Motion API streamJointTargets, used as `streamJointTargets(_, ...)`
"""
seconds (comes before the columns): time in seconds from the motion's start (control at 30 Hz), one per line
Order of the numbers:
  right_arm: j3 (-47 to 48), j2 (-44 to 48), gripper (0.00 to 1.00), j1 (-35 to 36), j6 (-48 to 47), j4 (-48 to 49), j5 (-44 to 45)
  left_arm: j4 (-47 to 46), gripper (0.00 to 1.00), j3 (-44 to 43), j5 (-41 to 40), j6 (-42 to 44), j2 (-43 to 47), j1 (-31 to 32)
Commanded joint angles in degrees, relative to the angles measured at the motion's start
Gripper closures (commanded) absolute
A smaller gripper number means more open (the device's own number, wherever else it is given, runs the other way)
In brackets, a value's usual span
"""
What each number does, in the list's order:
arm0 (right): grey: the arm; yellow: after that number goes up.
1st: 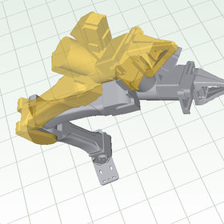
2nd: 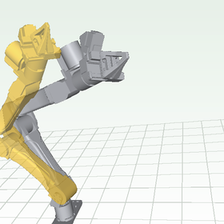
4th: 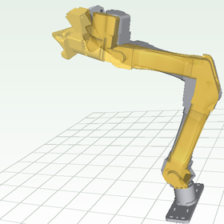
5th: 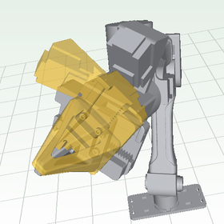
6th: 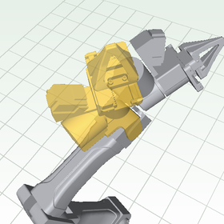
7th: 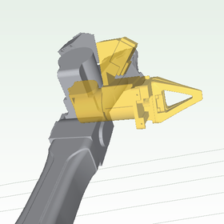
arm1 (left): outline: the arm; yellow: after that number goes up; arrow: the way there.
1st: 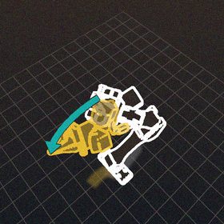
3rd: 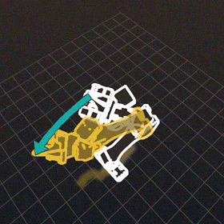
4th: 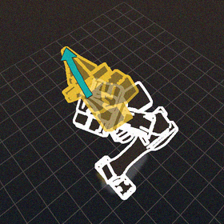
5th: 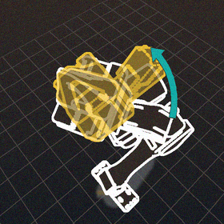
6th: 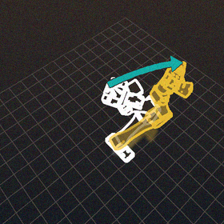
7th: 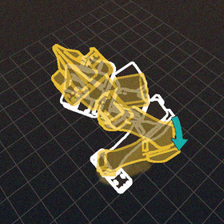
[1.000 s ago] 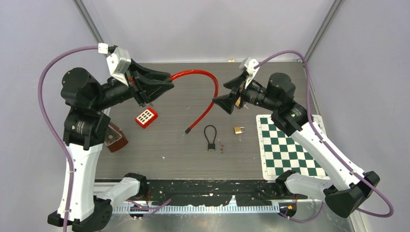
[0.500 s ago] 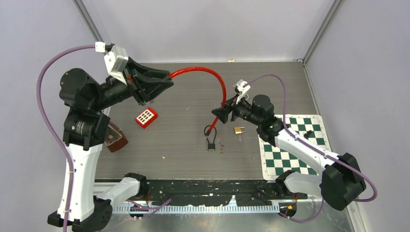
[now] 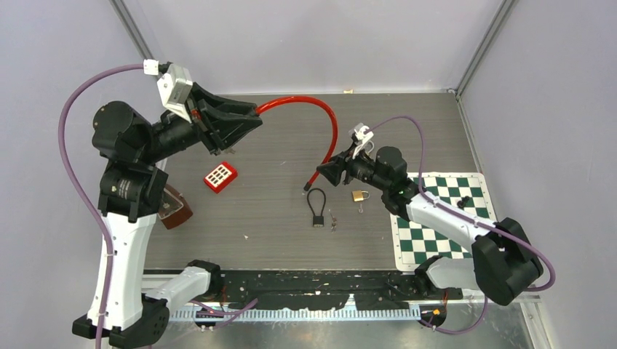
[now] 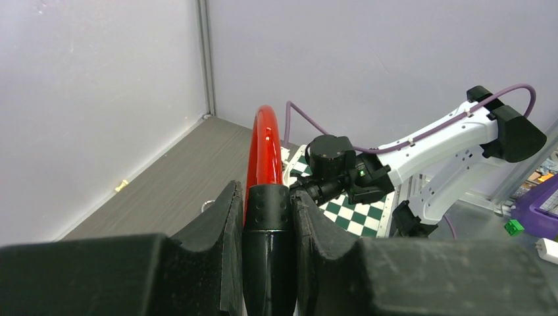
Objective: Lock with the key
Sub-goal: Lock the lock.
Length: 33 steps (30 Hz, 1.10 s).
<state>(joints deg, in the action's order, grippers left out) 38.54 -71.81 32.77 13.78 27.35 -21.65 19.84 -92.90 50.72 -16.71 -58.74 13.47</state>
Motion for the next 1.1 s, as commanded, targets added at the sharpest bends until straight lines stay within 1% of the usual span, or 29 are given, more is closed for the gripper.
streamJointTargets(0.0,0.4,-2.1,0.4,0.2,3.4,7.2,-2.4,-6.8,1.0,0.1,-1.1,-1.9,0.4,-0.2)
streamJointTargets(0.03,0.4,-3.4,0.37,0.4,3.8,8.5,-2.4,-6.9,1.0,0.1,-1.1,-2.0,0.4,-0.2)
streamJointTargets(0.17,0.6,-7.1,0.36,1.2,6.3,14.2,-1.1,-7.7,1.0,0.4,-1.4,-2.6,0.3,-0.2)
streamJointTargets(0.23,0.6,-8.4,0.39,1.5,7.4,16.1,-0.5,-8.0,1.0,0.5,-1.7,-2.8,0.3,-0.2)
streamJointTargets(0.3,0.3,-8.9,0.46,1.6,8.5,17.5,-0.3,-8.2,1.0,0.7,-2.2,-2.9,0.5,-0.2)
streamJointTargets(0.33,0.0,-9.0,0.54,1.6,9.1,18.0,-0.5,-8.1,1.0,0.6,-2.4,-2.9,0.4,-0.2)
streamJointTargets(0.37,-0.2,-8.9,0.59,1.6,9.3,18.5,-0.5,-8.1,1.0,0.6,-2.6,-3.0,0.4,-0.2)
streamJointTargets(0.4,-0.4,-8.6,0.72,1.7,9.7,18.6,-0.7,-8.2,1.0,0.7,-2.8,-3.0,0.5,-0.2)
streamJointTargets(0.43,-0.4,-8.3,0.78,1.7,9.9,18.5,-0.8,-8.3,1.0,0.9,-2.9,-3.2,0.6,-0.2)
streamJointTargets(0.47,-0.1,-7.6,0.89,1.7,10.4,18.3,-0.5,-8.4,1.0,1.3,-3.1,-3.6,0.6,-0.2)
streamJointTargets(0.53,0.6,-5.8,0.94,1.7,11.3,16.7,0.5,-9.4,1.0,2.4,-3.4,-4.8,0.8,-0.2)
streamJointTargets(0.63,3.9,-2.3,0.95,1.7,13.4,11.8,4.0,-11.3,1.0,5.4,-4.2,-7.6,1.3,-0.1)
streamJointTargets(0.67,5.0,-0.3,0.95,1.7,13.6,8.5,4.8,-11.8,1.0,6.4,-4.4,-8.4,1.4,-0.2)
streamJointTargets(0.77,12.1,3.4,0.95,1.7,14.6,0.1,10.6,-12.1,1.0,9.7,-4.8,-11.1,1.4,-0.2)
streamJointTargets(0.8,13.8,4.8,0.95,1.7,14.7,-3.8,11.7,-12.5,1.0,10.8,-4.4,-12.7,1.3,-0.2)
streamJointTargets(0.83,17.1,5.3,0.95,1.6,14.7,-5.7,13.3,-13.1,1.0,11.8,-3.4,-14.1,1.1,-0.2)
streamJointTargets(0.93,23.9,6.4,0.95,1.6,14.6,-13.7,14.7,-14.6,1.0,15.3,-0.5,-16.6,0.6,-0.2)
streamJointTargets(0.97,26.9,6.4,0.95,1.6,14.8,-14.9,14.8,-15.2,1.0,16.5,0.4,-17.2,0.5,-0.2)
streamJointTargets(1.07,31.6,6.2,0.95,1.6,16.9,-18.8,15.0,-16.6,1.0,19.7,2.4,-19.0,-0.3,-0.1)
